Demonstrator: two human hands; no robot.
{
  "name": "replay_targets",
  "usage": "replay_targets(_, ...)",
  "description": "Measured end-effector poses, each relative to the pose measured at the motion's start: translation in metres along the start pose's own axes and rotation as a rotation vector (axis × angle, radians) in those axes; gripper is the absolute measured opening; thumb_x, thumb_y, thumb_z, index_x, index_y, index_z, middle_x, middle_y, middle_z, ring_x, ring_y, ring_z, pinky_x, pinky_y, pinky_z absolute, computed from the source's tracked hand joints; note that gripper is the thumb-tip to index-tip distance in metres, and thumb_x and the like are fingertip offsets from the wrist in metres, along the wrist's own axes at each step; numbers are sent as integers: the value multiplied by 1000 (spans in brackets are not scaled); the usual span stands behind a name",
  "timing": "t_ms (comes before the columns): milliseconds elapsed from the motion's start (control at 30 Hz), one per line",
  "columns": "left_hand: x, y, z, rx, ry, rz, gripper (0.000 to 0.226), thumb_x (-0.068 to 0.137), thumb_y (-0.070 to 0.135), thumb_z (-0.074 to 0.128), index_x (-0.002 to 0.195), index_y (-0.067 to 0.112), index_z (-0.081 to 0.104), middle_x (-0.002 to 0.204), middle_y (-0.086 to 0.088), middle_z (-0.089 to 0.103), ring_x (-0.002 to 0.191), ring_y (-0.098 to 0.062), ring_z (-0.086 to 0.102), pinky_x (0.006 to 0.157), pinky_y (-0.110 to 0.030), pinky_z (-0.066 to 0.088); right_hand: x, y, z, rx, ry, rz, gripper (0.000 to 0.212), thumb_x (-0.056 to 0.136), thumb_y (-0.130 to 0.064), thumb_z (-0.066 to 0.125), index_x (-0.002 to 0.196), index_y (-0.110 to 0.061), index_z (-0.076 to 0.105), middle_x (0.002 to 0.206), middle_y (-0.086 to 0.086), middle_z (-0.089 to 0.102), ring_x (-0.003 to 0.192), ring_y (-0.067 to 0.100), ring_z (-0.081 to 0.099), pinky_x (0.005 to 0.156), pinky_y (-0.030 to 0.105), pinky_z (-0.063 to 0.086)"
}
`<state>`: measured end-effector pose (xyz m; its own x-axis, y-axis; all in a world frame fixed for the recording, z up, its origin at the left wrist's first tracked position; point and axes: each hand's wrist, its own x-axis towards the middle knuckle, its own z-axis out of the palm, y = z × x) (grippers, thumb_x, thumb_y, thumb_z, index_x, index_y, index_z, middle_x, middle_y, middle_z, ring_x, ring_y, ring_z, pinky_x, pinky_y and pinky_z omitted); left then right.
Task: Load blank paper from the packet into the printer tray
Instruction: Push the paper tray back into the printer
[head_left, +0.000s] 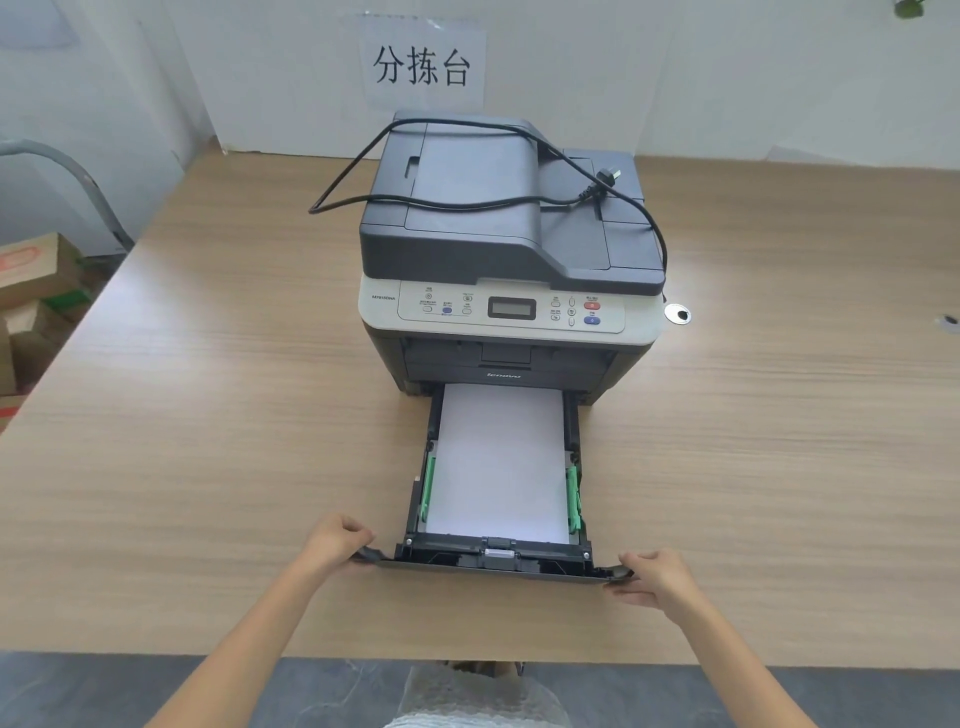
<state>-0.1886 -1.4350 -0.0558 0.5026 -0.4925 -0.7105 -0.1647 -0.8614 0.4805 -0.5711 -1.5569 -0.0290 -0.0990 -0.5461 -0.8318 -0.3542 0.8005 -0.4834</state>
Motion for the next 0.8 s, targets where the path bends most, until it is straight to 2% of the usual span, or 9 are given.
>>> replay_targets(100,2,0,2,-110,34,-15,10,85,-4,61,92,-5,67,95,-22,67,83,-25,58,69,-28,47,2,-2,-1,54,6,-10,22,92,-1,53,74,9,59,81,24,65,53,29,68,47,31,59)
replay_targets(200,2,7,3,-320,24,-75,11,88,-9,55,97,-7,61,81,-19,62,79,-32,59,44,-19,52,7,-7,1,73,32,-34,22,92,-3,55,75,10,61,92,31,66,69,36,67,71,42,59)
replay_targets(300,10,9,3,-389,51,-74,18,87,-4,59,104,-11,62,111,-28,64,98,-41,63,81,-36,58,10,-14,3,101,30,-48,20,91,-4,56,85,14,62,100,33,66,82,43,67,84,47,54)
replay_targets(333,12,10,3,-428,54,-81,16,87,-4,59,101,-10,63,117,-29,62,92,-40,65,77,-35,60,10,-16,4,111,29,-53,21,91,-5,56,90,16,62,102,33,65,84,43,67,84,47,53)
replay_targets(400,12,13,3,-525,42,-109,4,87,-5,59,90,-6,62,119,-30,60,71,-31,63,48,-24,59,12,-20,5,130,30,-65,26,91,-6,57,98,20,61,106,35,64,86,44,66,84,47,53)
replay_targets(467,14,14,2,-619,7,-124,7,87,-4,59,94,-8,60,123,-32,57,68,-28,62,43,-21,56,13,-24,6,153,43,-72,31,91,-7,58,103,21,59,110,36,62,88,45,67,85,47,53)
replay_targets(633,21,22,1,-785,-25,-160,44,86,3,64,124,-15,48,127,-30,56,58,-23,70,65,-30,60,16,-34,10,221,68,-97,34,91,-7,58,107,22,57,112,39,60,82,43,66,83,46,52)
replay_targets(700,22,30,0,-842,-32,-171,45,85,3,65,122,-17,48,129,-31,54,83,-33,69,84,-37,55,17,-38,11,245,70,-113,34,91,-7,57,107,23,56,110,40,61,75,37,66,85,45,52)
replay_targets(800,24,41,-3,-903,-9,-185,47,84,3,66,123,-17,48,133,-30,51,110,-39,60,93,-40,50,20,-48,14,286,69,-136,38,91,-7,58,115,21,52,111,40,60,72,32,65,86,44,50)
